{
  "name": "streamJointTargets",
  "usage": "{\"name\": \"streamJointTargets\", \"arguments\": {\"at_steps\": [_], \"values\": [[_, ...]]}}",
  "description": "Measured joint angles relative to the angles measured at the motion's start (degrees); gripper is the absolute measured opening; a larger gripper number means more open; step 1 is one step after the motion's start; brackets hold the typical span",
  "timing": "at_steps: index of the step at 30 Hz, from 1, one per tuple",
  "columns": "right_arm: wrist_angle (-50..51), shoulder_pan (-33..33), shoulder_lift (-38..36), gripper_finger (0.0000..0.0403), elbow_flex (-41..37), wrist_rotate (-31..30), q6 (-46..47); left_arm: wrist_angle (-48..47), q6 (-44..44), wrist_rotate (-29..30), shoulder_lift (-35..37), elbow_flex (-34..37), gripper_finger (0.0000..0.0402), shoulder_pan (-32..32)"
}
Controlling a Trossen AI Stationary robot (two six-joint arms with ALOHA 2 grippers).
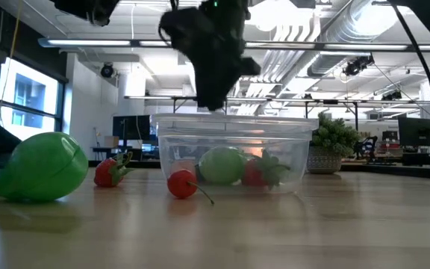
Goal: Pick and placing Produce into tupperware
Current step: Put the blackberry into the transparent bin, then put the red cherry into the transparent bin
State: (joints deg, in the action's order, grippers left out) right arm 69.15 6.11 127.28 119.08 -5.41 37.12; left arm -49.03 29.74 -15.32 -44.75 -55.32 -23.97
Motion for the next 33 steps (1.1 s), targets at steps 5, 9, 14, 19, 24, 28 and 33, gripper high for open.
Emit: {"name": "streamJointTargets", "arguments": {"at_steps": [5, 9, 14, 19, 24, 28, 33], "values": [[-4.98, 0.31, 0.0, 0.0087, -6.32, 2.71, -0.62, 0.0, -0.02, 0.01, 0.0, 0.0, 0.0001, 0.0], [-9.35, 0.44, 0.0, 0.0087, -9.93, 5.26, -1.58, 0.01, 0.0, 0.01, 0.0, 0.01, 0.0001, 0.01], [-12.07, 0.44, 0.0, 0.0087, -11.96, 6.19, -3.75, 0.01, -0.02, -0.02, 0.0, -0.01, 0.0001, 0.0], [-13.41, 0.44, -0.02, 0.0104, -12.47, 7.03, -4.92, 0.0, 0.0, 0.0, 0.0, -0.01, 0.0001, -0.01], [-13.53, 0.42, -0.02, 0.0151, -12.47, 6.93, -6.0, 0.02, -0.02, -0.02, 0.0, 0.01, 0.0001, 0.01], [-13.52, 0.44, -0.02, 0.0185, -12.47, 6.89, -6.23, 0.01, -0.02, 0.0, 0.0, 0.01, 0.0001, 0.01], [-13.23, 0.42, -0.84, 0.021, -12.47, 7.54, -7.45, 0.0, -0.01, 0.01, 0.0, 0.01, 0.0001, 0.01]]}}
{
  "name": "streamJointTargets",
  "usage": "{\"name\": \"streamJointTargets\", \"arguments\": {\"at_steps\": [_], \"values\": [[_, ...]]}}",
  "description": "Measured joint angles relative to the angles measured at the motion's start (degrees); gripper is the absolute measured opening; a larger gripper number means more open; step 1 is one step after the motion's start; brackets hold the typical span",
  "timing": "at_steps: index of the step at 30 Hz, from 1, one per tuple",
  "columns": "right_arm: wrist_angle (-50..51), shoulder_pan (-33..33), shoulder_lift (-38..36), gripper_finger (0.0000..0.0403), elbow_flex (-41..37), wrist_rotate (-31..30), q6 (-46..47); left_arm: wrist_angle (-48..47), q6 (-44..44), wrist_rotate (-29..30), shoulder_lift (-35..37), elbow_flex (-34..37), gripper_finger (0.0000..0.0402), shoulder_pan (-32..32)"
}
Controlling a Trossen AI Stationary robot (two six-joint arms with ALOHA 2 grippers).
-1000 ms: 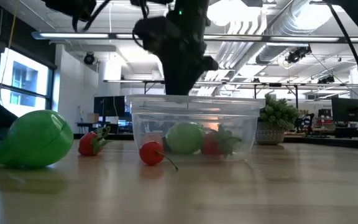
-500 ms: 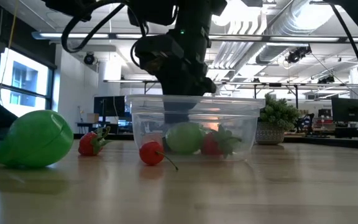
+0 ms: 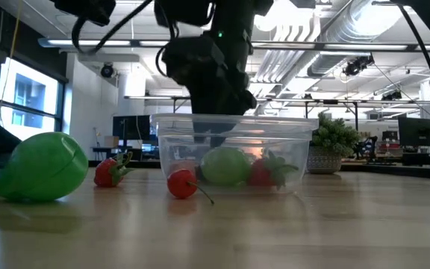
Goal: Pick and placing Produce into tupperware
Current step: Put the red cherry into the transparent bin
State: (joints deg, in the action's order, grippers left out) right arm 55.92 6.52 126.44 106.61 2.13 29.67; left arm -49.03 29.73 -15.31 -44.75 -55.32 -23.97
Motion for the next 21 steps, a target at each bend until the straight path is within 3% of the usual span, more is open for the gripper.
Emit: {"name": "streamJointTargets", "arguments": {"at_steps": [6, 12, 18, 21], "values": [[2.19, -1.17, -4.9, 0.0213, 0.53, -1.05, -1.95, -0.01, 0.01, 0.0, 0.0, -0.01, 0.0001, 0.0], [8.01, -4.99, -12.46, 0.0213, 0.63, -6.61, -5.24, 0.0, 0.0, 0.0, 0.0, 0.0, 0.0001, -0.01], [11.77, -10.73, -19.73, 0.0213, -1.25, -6.82, -13.02, 0.0, 0.0, 0.0, 0.0, 0.0, 0.0001, -0.01], [10.87, -13.78, -23.52, 0.0213, -6.28, -4.51, -16.68, 0.0, 0.01, 0.0, 0.0, -0.01, 0.0001, 0.0]]}}
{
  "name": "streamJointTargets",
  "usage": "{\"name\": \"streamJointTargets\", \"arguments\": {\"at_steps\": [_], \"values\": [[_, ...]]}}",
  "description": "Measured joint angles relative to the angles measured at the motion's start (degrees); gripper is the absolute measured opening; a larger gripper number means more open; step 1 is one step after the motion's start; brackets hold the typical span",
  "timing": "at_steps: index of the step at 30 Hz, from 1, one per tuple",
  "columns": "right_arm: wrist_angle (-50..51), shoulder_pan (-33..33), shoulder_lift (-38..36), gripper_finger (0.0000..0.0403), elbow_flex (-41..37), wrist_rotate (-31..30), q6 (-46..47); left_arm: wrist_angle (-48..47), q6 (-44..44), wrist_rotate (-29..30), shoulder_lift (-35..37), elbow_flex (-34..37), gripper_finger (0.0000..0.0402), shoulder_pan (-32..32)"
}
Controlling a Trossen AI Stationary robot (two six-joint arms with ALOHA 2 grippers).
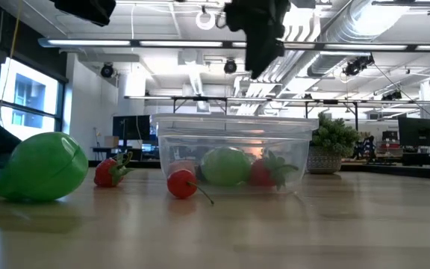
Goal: Pick and placing Produce into tupperware
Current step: Put the red cherry into the transparent bin
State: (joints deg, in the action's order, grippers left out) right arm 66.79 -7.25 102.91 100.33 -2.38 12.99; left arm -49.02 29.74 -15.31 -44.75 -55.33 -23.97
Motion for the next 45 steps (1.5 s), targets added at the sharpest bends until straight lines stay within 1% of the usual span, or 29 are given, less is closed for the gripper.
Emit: {"name": "streamJointTargets", "arguments": {"at_steps": [2, 5, 7, 10, 13, 17, 21, 25, 29, 32, 39, 42, 45], "values": [[-3.97, -2.34, -3.18, 0.0213, -5.99, 4.01, -1.59, -0.01, 0.0, 0.0, -0.02, 0.02, 0.0001, 0.0], [-11.83, -5.95, -7.35, 0.0213, -17.13, 10.17, -4.81, -0.01, 0.0, 0.0, 0.0, 0.02, 0.0001, -0.01], [-16.56, -7.94, -9.63, 0.0213, -22.98, 13.09, -7.77, 0.01, -0.02, -0.01, 0.0, 0.01, 0.0001, -0.01], [-21.32, -9.77, -12.83, 0.0213, -29.5, 13.35, -11.73, 0.01, 0.0, -0.01, 0.0, 0.0, 0.0001, 0.0], [-26.18, -10.85, -14.52, 0.0213, -35.08, 13.47, -16.04, 0.01, 0.0, -0.02, 0.0, 0.0, 0.0001, -0.02], [-38.77, -11.21, -15.27, 0.0213, -42.87, 13.36, -20.65, 0.01, -0.01, 0.0, 0.0, 0.02, 0.0001, 0.0], [-53.19, -11.47, -15.17, 0.0213, -50.6, 13.47, -20.31, 0.01, 0.0, 0.0, 0.0, 0.02, 0.0001, -0.02], [-66.04, -11.16, -15.17, 0.0213, -57.75, 12.68, -16.92, 0.01, -0.01, 0.0, 0.0, 0.02, 0.0001, 0.0], [-75.16, -9.66, -15.17, 0.0213, -62.87, 9.79, -12.97, -0.01, -0.02, -0.01, 0.0, 0.0, 0.0001, 0.0], [-79.9, -8.37, -15.17, 0.0213, -64.71, 8.34, -13.06, 0.01, 0.0, -0.02, 0.0, 0.0, 0.0001, 0.0], [-81.1, -6.75, -15.17, 0.0213, -65.8, 0.6, -14.48, 0.01, 0.0, 0.0, 0.0, 0.01, 0.0001, -0.01], [-82.05, -6.77, -13.91, 0.0213, -65.78, 0.0, -14.51, 0.01, 0.0, 0.0, 0.0, 0.02, 0.0001, -0.02], [-83.37, -6.98, -10.98, 0.0213, -65.78, 2.45, -14.43, 0.01, -0.02, 0.0, 0.0, 0.0, 0.0001, 0.0]]}}
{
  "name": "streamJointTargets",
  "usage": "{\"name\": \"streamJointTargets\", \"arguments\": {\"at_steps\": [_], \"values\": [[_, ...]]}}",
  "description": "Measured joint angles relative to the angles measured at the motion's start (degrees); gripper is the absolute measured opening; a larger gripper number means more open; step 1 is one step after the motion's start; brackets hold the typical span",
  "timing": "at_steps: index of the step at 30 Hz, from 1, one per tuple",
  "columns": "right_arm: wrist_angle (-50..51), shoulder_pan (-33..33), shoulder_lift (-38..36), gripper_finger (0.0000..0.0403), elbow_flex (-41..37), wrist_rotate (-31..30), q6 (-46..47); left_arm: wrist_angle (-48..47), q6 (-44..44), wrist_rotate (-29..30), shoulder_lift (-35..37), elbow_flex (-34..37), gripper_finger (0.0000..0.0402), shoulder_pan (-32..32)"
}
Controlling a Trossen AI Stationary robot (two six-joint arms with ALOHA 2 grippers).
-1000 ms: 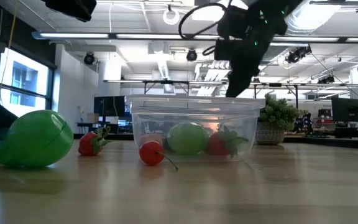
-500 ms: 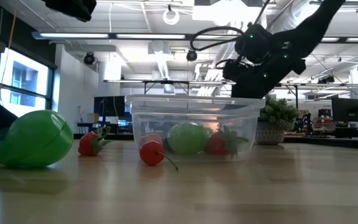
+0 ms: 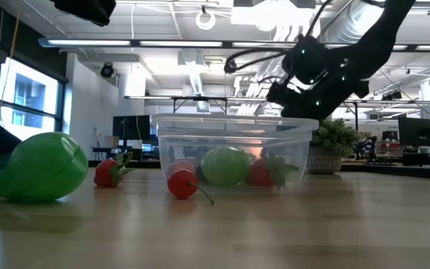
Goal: Pick and placing Produce into tupperware
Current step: Put the red cherry into the transparent bin
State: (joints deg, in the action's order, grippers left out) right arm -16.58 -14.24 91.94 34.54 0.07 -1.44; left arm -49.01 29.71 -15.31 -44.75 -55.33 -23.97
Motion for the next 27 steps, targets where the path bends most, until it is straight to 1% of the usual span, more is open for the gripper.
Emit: {"name": "streamJointTargets", "arguments": {"at_steps": [4, 13, 27], "values": [[-2.96, 0.0, 2.42, 0.0213, 0.07, 0.42, 0.07, -0.01, 0.02, -0.01, 0.0, 0.01, 0.0001, 0.0], [-2.59, 0.0, 6.17, 0.0213, 1.77, 1.69, -0.05, -0.02, 0.02, 0.0, 0.0, 0.0, 0.0001, 0.0], [-2.19, -0.03, 6.99, 0.0213, 1.84, 1.49, -0.52, -0.02, 0.02, -0.01, 0.0, 0.01, 0.0001, -0.02]]}}
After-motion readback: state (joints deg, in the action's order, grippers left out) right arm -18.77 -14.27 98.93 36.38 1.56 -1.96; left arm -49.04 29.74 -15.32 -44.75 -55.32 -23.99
